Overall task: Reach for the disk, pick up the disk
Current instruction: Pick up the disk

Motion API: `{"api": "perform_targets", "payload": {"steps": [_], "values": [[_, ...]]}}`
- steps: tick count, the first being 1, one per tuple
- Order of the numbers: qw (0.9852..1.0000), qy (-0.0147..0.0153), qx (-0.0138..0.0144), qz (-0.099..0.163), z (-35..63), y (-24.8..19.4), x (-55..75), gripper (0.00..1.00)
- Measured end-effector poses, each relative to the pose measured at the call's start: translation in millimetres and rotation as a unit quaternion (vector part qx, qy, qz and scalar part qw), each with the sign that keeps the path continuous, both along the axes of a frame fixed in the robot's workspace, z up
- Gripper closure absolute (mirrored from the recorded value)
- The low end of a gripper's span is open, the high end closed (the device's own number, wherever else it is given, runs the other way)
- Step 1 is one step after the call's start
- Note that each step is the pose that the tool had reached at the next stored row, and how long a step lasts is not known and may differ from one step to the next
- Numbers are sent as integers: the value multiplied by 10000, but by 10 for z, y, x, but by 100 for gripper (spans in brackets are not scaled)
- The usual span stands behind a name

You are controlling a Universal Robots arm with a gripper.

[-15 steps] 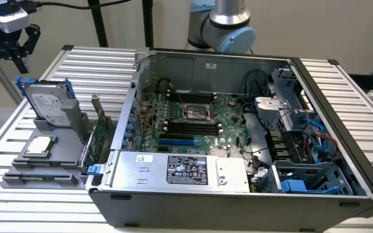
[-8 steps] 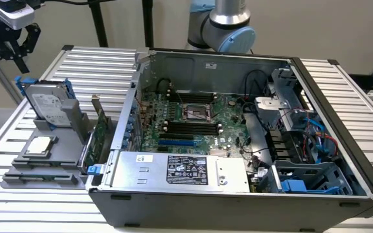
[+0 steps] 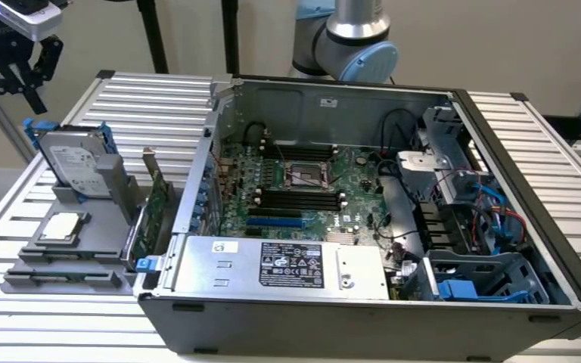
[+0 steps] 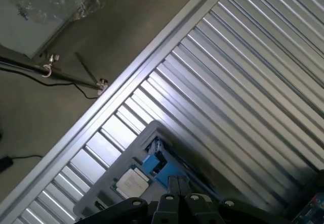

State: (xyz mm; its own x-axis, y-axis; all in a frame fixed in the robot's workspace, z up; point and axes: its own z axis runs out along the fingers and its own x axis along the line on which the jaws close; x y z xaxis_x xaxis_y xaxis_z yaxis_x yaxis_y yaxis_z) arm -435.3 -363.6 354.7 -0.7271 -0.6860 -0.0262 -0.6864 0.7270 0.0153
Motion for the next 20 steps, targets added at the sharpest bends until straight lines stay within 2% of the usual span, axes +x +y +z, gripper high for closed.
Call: {"api": "perform_targets", "payload": {"steps": [5, 10, 15, 17, 20], "values": [[9990, -3, 1, 454, 0, 0, -1, 89], [9958, -3, 1, 912, 0, 0, 0, 89], [9906, -2, 1, 1369, 0, 0, 0, 89], [9880, -2, 1, 1544, 0, 0, 0, 89], [9834, -2, 1, 1816, 0, 0, 0, 89]]}}
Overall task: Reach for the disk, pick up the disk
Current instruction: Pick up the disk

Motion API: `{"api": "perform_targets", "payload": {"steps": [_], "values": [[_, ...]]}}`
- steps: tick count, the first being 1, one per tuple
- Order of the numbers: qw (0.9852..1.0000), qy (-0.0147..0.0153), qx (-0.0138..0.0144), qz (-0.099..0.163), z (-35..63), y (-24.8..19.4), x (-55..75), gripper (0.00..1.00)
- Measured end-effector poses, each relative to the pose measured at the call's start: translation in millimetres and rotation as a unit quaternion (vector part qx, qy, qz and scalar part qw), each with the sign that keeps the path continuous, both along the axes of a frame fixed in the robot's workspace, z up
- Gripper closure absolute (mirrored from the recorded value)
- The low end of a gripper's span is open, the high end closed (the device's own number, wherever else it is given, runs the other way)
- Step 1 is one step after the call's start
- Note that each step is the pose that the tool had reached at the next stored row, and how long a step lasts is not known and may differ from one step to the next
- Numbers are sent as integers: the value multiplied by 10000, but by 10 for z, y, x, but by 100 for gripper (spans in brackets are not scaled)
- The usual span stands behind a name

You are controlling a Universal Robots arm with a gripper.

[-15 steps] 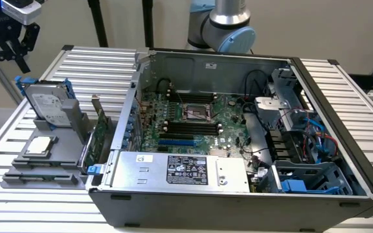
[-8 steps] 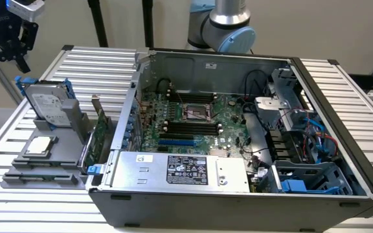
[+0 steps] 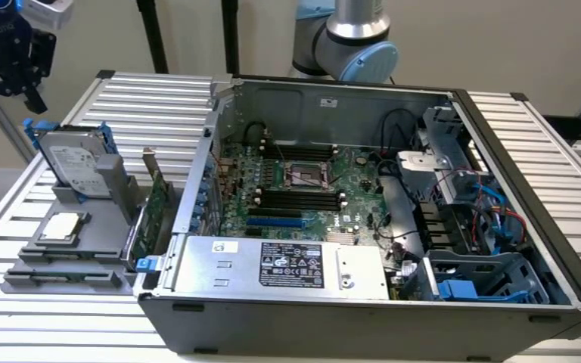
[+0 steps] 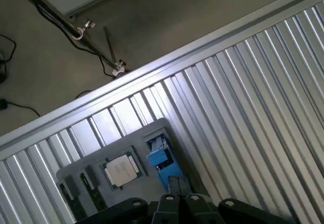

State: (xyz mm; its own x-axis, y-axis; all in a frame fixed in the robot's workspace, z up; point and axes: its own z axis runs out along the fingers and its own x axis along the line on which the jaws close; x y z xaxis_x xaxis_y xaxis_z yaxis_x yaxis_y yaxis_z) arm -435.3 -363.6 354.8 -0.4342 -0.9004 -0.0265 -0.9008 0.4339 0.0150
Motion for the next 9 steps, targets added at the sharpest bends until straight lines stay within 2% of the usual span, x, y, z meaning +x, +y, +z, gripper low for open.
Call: {"api": "perform_targets", "payload": {"steps": [5, 9], "values": [[9990, 0, 0, 452, 0, 0, 0, 89], [9967, 0, 0, 813, 0, 0, 0, 89]]}}
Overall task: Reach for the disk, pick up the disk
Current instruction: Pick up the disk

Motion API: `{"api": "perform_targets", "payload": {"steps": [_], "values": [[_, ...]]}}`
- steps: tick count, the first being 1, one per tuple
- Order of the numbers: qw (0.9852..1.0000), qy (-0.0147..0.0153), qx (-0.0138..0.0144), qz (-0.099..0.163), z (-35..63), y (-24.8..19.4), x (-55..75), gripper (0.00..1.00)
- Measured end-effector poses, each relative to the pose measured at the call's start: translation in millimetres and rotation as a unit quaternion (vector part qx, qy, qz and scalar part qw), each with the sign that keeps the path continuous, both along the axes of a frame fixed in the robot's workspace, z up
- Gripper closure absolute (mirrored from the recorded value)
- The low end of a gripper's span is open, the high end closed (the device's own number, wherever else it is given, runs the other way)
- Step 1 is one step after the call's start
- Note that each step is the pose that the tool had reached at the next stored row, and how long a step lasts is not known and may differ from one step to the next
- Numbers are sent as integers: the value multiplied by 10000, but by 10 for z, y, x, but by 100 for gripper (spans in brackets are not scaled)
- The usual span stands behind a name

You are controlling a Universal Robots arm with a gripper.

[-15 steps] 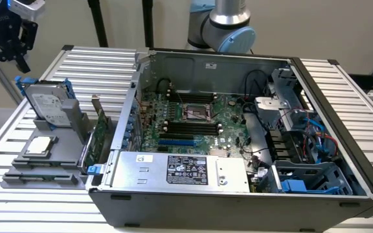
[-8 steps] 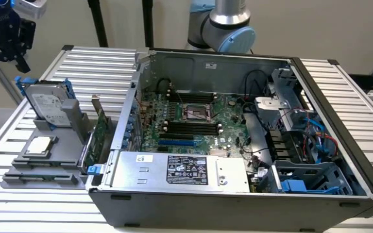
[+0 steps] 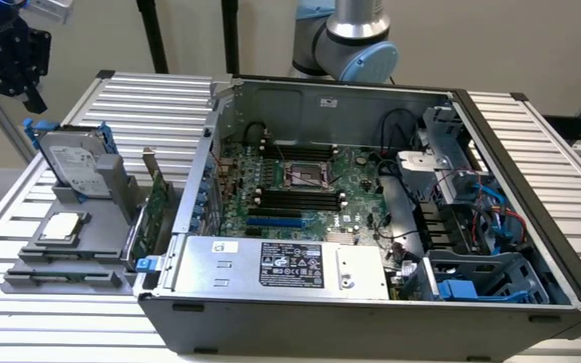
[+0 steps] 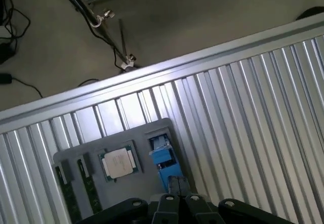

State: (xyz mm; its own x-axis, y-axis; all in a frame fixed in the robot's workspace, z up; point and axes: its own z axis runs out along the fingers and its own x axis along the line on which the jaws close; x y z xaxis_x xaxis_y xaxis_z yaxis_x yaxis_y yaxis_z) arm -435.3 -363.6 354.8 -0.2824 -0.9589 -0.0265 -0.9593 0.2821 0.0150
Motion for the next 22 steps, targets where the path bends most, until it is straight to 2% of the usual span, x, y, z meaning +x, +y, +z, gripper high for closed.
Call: {"api": "perform_targets", "payload": {"steps": [4, 7, 10, 13, 17, 21, 22], "values": [[9993, 0, 0, 365, 0, 0, 0, 89], [9980, 0, 0, 635, -1, 0, 0, 89], [9958, 0, 0, 912, -2, 0, 0, 89], [9930, 0, 0, 1181, -3, 0, 0, 89], [9897, 0, 0, 1434, -3, -1, 10, 89], [9895, 9, 5, 1445, -4, -8, 25, 88], [9895, 10, 5, 1445, -4, -8, 28, 82]]}}
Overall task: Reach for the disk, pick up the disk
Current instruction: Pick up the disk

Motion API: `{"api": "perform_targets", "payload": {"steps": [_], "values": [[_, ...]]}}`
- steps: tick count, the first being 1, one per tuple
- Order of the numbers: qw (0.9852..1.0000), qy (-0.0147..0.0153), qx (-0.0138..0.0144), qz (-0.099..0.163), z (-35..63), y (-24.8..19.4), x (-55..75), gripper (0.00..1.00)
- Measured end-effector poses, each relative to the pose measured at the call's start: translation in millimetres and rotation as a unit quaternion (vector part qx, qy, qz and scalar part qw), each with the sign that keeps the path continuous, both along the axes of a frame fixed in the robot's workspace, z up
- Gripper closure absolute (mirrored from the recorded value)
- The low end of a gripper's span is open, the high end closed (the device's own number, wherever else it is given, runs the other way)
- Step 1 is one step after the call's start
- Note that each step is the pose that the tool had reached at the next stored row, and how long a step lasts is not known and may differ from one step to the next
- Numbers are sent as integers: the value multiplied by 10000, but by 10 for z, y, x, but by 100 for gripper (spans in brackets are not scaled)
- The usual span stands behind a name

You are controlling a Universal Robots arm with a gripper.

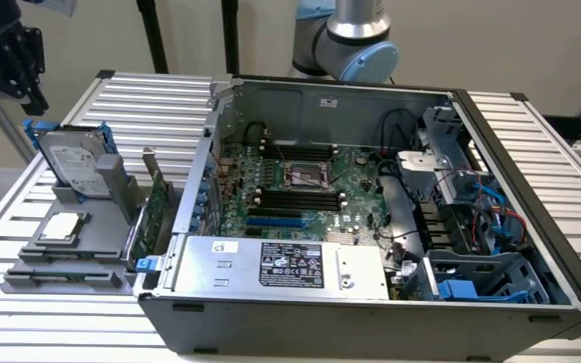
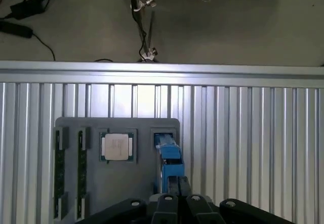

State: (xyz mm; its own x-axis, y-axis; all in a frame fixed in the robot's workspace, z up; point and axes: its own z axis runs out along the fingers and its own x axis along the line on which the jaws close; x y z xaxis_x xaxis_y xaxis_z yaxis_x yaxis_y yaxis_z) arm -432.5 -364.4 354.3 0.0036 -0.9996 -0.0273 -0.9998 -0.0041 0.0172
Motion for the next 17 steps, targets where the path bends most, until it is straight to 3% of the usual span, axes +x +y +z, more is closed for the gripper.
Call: {"api": "perform_targets", "payload": {"steps": [1, 3, 4, 5, 8, 9, 17], "values": [[10000, 0, 0, 0, -2, -1, 2, 82], [10000, 1, 0, 0, -11, -1, 4, 70], [10000, 1, 0, 0, -21, -1, 5, 70], [10000, 3, -1, 0, -33, -1, 5, 58], [10000, 8, 0, 0, -85, -2, 6, 53], [10000, 10, 0, 0, -103, -2, 7, 46], [10000, 19, 0, 1, -248, -26, 19, 46]]}}
